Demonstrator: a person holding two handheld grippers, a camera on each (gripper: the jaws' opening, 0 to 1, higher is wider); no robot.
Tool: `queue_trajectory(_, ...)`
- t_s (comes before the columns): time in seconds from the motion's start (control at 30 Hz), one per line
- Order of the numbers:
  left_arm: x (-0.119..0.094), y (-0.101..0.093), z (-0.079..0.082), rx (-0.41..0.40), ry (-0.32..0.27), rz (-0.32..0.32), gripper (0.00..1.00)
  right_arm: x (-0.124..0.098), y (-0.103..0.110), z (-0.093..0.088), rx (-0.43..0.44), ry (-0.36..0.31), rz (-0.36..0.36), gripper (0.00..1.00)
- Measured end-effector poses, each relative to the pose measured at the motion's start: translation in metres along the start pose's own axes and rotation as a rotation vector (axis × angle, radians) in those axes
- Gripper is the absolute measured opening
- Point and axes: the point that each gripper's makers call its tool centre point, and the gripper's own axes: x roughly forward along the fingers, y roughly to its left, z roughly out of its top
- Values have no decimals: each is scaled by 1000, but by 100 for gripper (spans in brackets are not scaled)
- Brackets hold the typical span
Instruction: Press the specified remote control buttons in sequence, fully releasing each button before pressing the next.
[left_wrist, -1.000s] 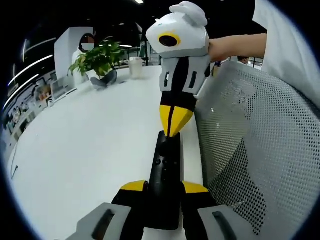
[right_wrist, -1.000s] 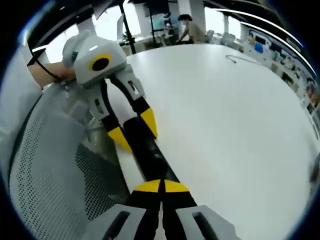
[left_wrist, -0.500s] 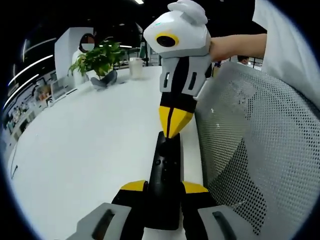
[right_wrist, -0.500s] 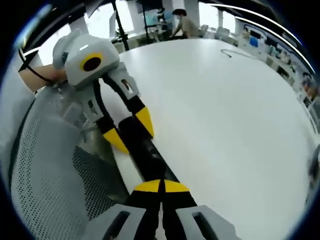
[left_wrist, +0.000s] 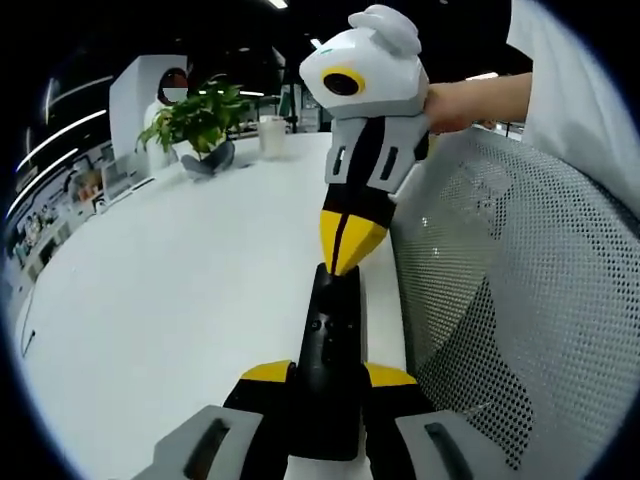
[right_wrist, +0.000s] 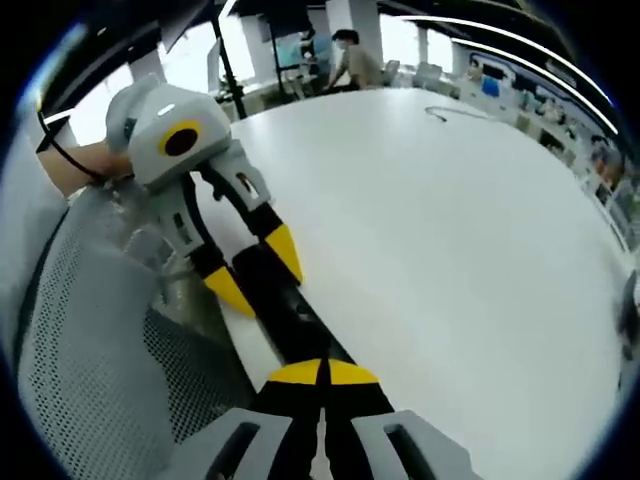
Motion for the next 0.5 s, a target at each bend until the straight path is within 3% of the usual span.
queue_trajectory(0.2,0,0,0,2,0,-1,25,5,7,6,-76,12,31,0)
queue_trajectory(0.5,0,0,0,3,1,-1,25,8,7,2,-246,104,65,0)
